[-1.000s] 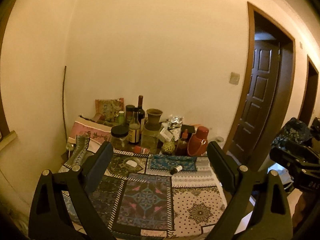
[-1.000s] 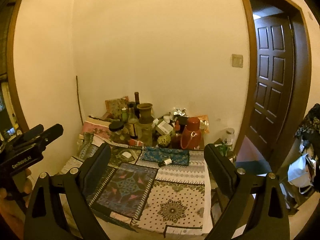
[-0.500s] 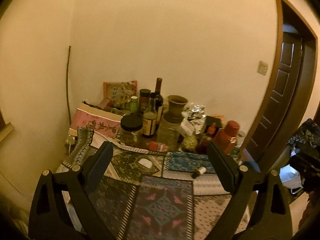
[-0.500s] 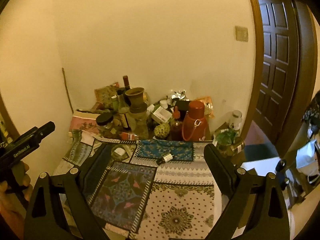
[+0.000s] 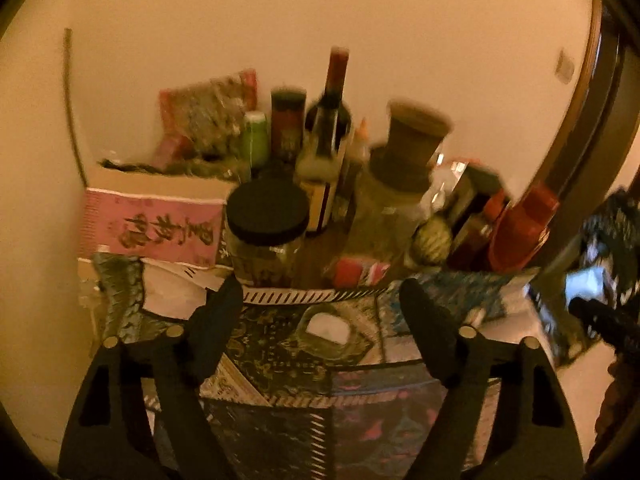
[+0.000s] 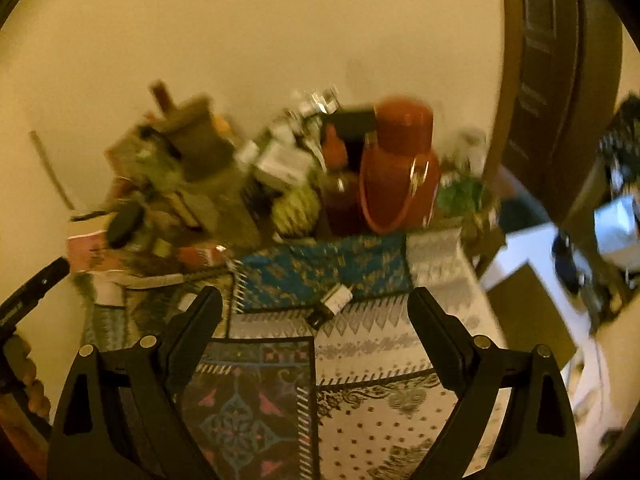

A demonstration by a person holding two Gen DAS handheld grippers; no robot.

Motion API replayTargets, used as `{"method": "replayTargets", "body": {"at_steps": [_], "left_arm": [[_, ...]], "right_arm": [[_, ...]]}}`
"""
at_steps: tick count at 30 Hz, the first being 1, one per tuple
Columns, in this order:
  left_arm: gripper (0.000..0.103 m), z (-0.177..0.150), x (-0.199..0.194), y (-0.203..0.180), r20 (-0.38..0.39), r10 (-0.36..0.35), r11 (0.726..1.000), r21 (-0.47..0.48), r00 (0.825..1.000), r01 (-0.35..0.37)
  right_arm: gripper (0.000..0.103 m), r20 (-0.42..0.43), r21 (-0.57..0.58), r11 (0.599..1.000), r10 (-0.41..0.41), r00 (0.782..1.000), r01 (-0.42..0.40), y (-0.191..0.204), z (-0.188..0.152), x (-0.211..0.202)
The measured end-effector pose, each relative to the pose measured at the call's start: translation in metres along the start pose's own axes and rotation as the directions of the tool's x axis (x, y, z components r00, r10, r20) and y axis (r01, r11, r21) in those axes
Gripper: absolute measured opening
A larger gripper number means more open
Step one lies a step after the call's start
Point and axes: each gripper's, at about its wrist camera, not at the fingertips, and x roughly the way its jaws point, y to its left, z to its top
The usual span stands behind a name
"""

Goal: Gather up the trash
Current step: 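Grasp the small dark bottle with the right tool while the left tool grasps the clear plastic container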

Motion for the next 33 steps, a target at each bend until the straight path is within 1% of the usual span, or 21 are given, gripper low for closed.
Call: {"method": "replayTargets", "body": {"at_steps": [1, 2, 3, 4, 5, 7, 9, 10, 11, 13, 15, 17, 19, 20, 22, 23, 25, 26, 27, 30, 33], "left_arm": [[0.072, -0.001, 0.015, 0.003, -0.028, 0.004, 1.000, 0.017, 1.000, -0.003], [0.070, -0.002, 0.028, 0.007, -0.052, 0.002, 1.000, 0.029, 0.999, 0.000], [0.067, -0.005, 0.041, 0.010, -0.079, -0.006, 0.999, 0.038, 0.997, 0.009], [0.061, -0.009, 0.055, 0.014, -0.111, -0.017, 0.999, 0.042, 0.994, 0.022], [0.058, -0.012, 0.069, 0.017, -0.146, -0.032, 0.998, 0.047, 0.989, 0.040], [0.047, -0.018, 0.093, 0.023, -0.212, -0.054, 0.997, 0.047, 0.976, 0.065], [0.042, -0.028, 0.116, 0.028, -0.270, -0.075, 0.995, 0.043, 0.960, 0.090], [0.039, -0.031, 0.125, 0.029, -0.288, -0.081, 0.994, 0.043, 0.954, 0.098], [0.036, -0.034, 0.133, 0.031, -0.307, -0.085, 0.994, 0.043, 0.948, 0.104], [0.029, -0.041, 0.149, 0.033, -0.343, -0.098, 0.992, 0.043, 0.934, 0.119], [0.027, -0.045, 0.162, 0.034, -0.369, -0.108, 0.990, 0.040, 0.923, 0.132], [0.023, -0.049, 0.173, 0.035, -0.386, -0.104, 0.990, 0.046, 0.917, 0.132], [0.018, -0.052, 0.181, 0.034, -0.395, -0.105, 0.989, 0.051, 0.913, 0.136], [0.017, -0.052, 0.185, 0.034, -0.399, -0.107, 0.989, 0.052, 0.911, 0.138], [0.014, -0.053, 0.190, 0.032, -0.403, -0.104, 0.988, 0.061, 0.909, 0.140], [0.013, -0.054, 0.193, 0.031, -0.406, -0.101, 0.988, 0.067, 0.908, 0.140], [0.011, -0.057, 0.198, 0.027, -0.417, -0.099, 0.987, 0.075, 0.904, 0.142], [0.011, -0.057, 0.198, 0.026, -0.409, -0.102, 0.987, 0.075, 0.907, 0.145], [0.011, -0.057, 0.199, 0.024, -0.410, -0.106, 0.986, 0.074, 0.906, 0.148], [0.010, -0.057, 0.202, 0.022, -0.410, -0.116, 0.986, 0.064, 0.904, 0.156], [0.001, -0.059, 0.201, 0.015, -0.415, -0.091, 0.984, 0.104, 0.905, 0.146]], "right_arm": [[0.092, -0.028, 0.033, 0.999, -0.006, 1.000, 0.007, -0.002, -0.001, 0.016], [0.091, -0.048, 0.057, 0.998, -0.010, 0.999, 0.013, -0.004, -0.002, 0.027], [0.089, -0.074, 0.087, 0.996, -0.015, 0.997, 0.021, -0.006, -0.003, 0.042], [0.086, -0.103, 0.118, 0.992, -0.027, 0.994, 0.039, -0.010, -0.005, 0.057], [0.084, -0.129, 0.142, 0.988, -0.038, 0.991, 0.057, -0.012, -0.008, 0.072], [0.074, -0.175, 0.175, 0.981, -0.057, 0.983, 0.088, -0.016, -0.010, 0.095], [0.068, -0.221, 0.220, 0.970, -0.056, 0.974, 0.106, -0.022, -0.014, 0.122], [0.063, -0.236, 0.239, 0.964, -0.055, 0.970, 0.113, -0.025, -0.015, 0.132], [0.060, -0.250, 0.260, 0.958, -0.053, 0.967, 0.120, -0.027, -0.016, 0.142], [0.051, -0.278, 0.290, 0.948, -0.048, 0.959, 0.131, -0.030, -0.018, 0.161], [0.048, -0.296, 0.308, 0.940, -0.048, 0.954, 0.143, -0.032, -0.019, 0.175], [0.047, -0.304, 0.320, 0.933, -0.061, 0.951, 0.162, -0.032, -0.019, 0.185], [0.046, -0.282, 0.308, 0.932, -0.103, 0.954, 0.192, -0.030, -0.016, 0.187], [0.046, -0.281, 0.296, 0.934, -0.116, 0.953, 0.201, -0.028, -0.015, 0.189], [0.040, -0.280, 0.270, 0.936, -0.150, 0.948, 0.228, -0.024, -0.012, 0.193], [0.039, -0.282, 0.239, 0.938, -0.180, 0.942, 0.251, -0.021, -0.011, 0.195], [0.031, -0.281, 0.185, 0.940, -0.229, 0.932, 0.287, -0.015, -0.010, 0.199], [0.031, -0.279, 0.160, 0.940, -0.251, 0.927, 0.303, -0.012, -0.010, 0.200], [0.029, -0.276, 0.140, 0.940, -0.264, 0.924, 0.311, -0.009, -0.010, 0.202], [0.026, -0.270, 0.104, 0.945, -0.273, 0.923, 0.310, -0.006, -0.012, 0.204], [0.026, -0.278, 0.090, 0.957, -0.243, 0.929, 0.277, -0.001, -0.014, 0.201]]}}
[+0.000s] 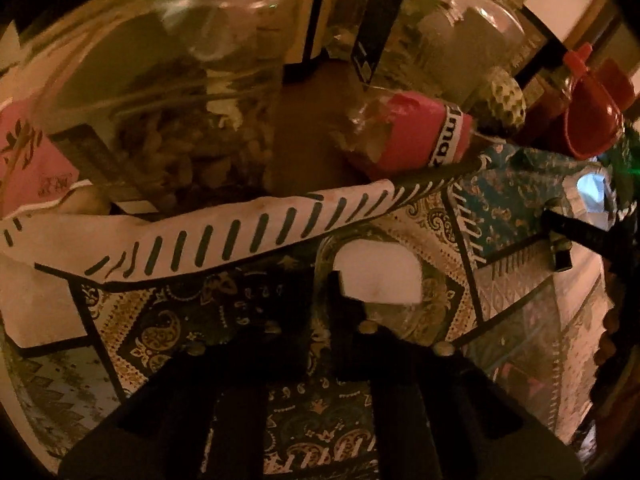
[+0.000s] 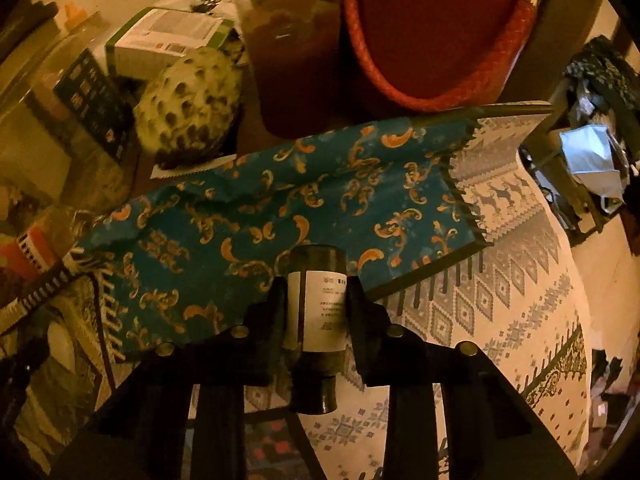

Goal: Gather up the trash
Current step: 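Grasp the small dark bottle with the right tool while the left tool grasps the clear plastic container, then lift the bottle and container off the table and carry them toward the white bin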

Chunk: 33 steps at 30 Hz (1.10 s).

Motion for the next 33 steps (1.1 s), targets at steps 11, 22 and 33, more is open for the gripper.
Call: {"method": "replayTargets", "body": {"at_steps": [11, 22, 33], "left_arm": [[0.000, -0.013, -0.048, -0.037, 0.111, 0.048, 0.999, 0.015, 0.993, -0.050], [0.000, -0.036, -0.161, -0.096, 0.353, 0.086, 0.996, 0.001, 0.932, -0.092], [0.000, -0.101, -0.280, -0.193, 0.586, 0.077, 0.997, -0.030, 0.807, -0.074]], "right_arm": [[0.026, 0.027, -0.054, 0.988, 0.145, 0.989, -0.143, -0.011, -0.038, -0.051], [0.026, 0.164, -0.115, 0.951, 0.303, 0.939, -0.287, -0.064, -0.061, -0.156], [0.026, 0.349, -0.272, 0.899, 0.425, 0.835, -0.344, -0.122, -0.083, -0.254]]}}
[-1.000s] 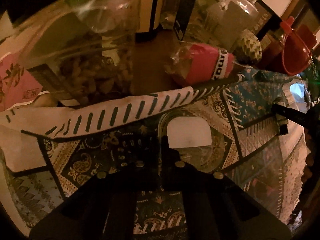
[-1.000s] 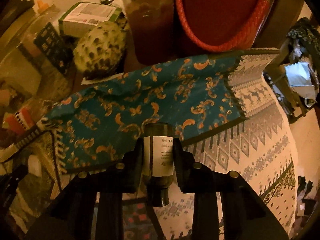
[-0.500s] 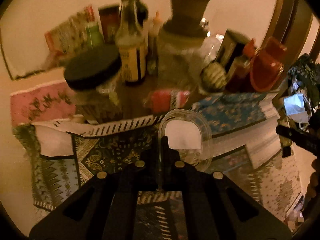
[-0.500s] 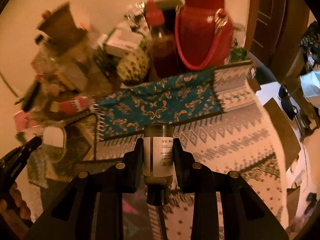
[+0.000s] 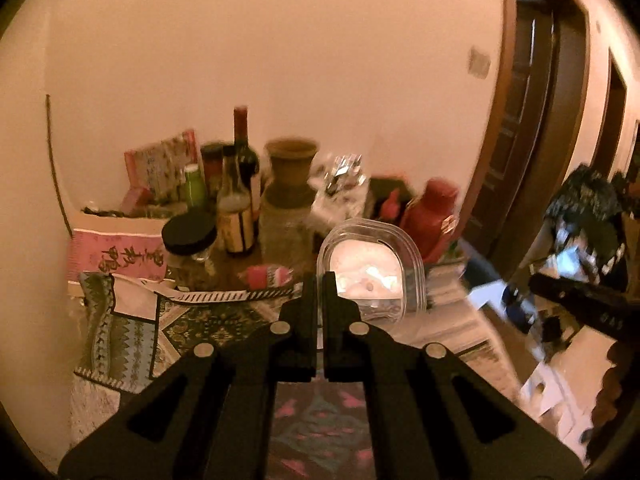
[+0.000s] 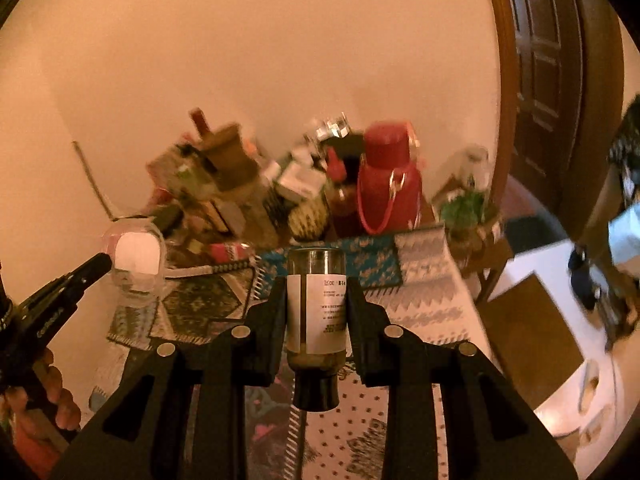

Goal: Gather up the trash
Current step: 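Lift the bottle and container off the table and carry them toward the white bin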

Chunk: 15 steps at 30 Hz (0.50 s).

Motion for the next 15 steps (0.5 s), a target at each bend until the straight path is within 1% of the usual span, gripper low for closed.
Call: {"method": "replayTargets", "body": {"at_steps": [4, 7, 11, 15], "left_arm": [[0.000, -0.004, -0.053, -0.030, 0.082, 0.014, 0.999, -0.030, 0.997, -0.012], [0.000, -0.009, -0.086, -0.047, 0.124, 0.035, 0.998, -0.051, 0.992, -0.029], [0.000, -0.015, -0.123, -0.061, 0.158, 0.045, 0.997, -0.070, 0.986, -0.034], [0.000, -0.023, -0.153, -0.072, 0.185, 0.051, 0.997, -0.060, 0.981, -0.040]], "right_arm": [[0.026, 0.068, -0.071, 0.997, 0.028, 0.997, -0.023, -0.003, -0.003, -0.044], [0.026, 0.110, -0.116, 0.992, 0.055, 0.992, -0.042, -0.002, -0.006, -0.075], [0.026, 0.157, -0.150, 0.986, 0.103, 0.982, -0.079, 0.000, -0.009, -0.108], [0.026, 0.200, -0.164, 0.980, 0.144, 0.969, -0.112, 0.006, -0.013, -0.132]]}}
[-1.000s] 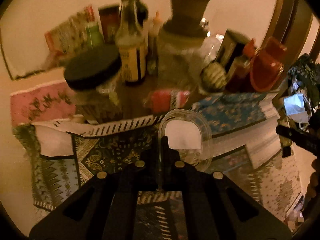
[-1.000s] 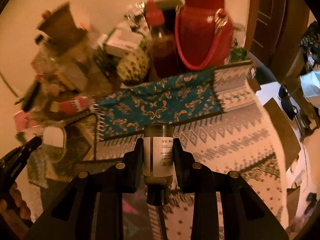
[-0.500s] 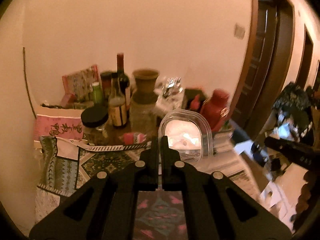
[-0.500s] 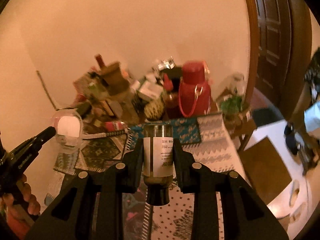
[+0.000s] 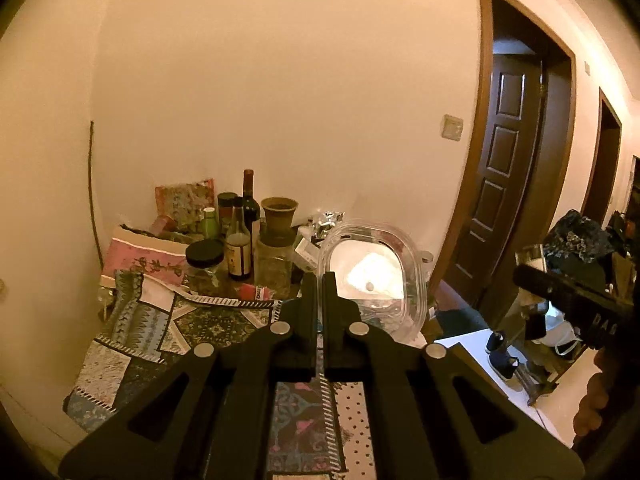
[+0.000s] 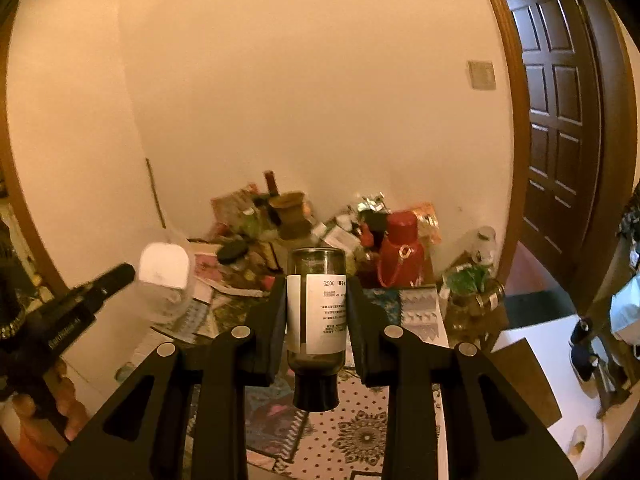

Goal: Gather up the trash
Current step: 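Lift the bottle and container off the table and carry them toward the white bin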

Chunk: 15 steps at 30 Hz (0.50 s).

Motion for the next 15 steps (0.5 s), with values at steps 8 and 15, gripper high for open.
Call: {"method": "replayTargets", "body": {"at_steps": [8, 15], "left_arm": [[0.000, -0.019, -0.051, -0.007, 0.012, -0.025, 0.999, 0.042, 1.000, 0.025], [0.000, -0.042, -0.104, 0.009, 0.008, -0.082, 0.995, 0.062, 0.997, 0.081]], "right_arm": [[0.026, 0.050, -0.003, 1.000, 0.010, 0.999, -0.010, 0.028, -0.015, -0.050], [0.026, 0.048, 0.029, 0.999, -0.024, 0.999, 0.022, 0.058, -0.045, -0.088]]}}
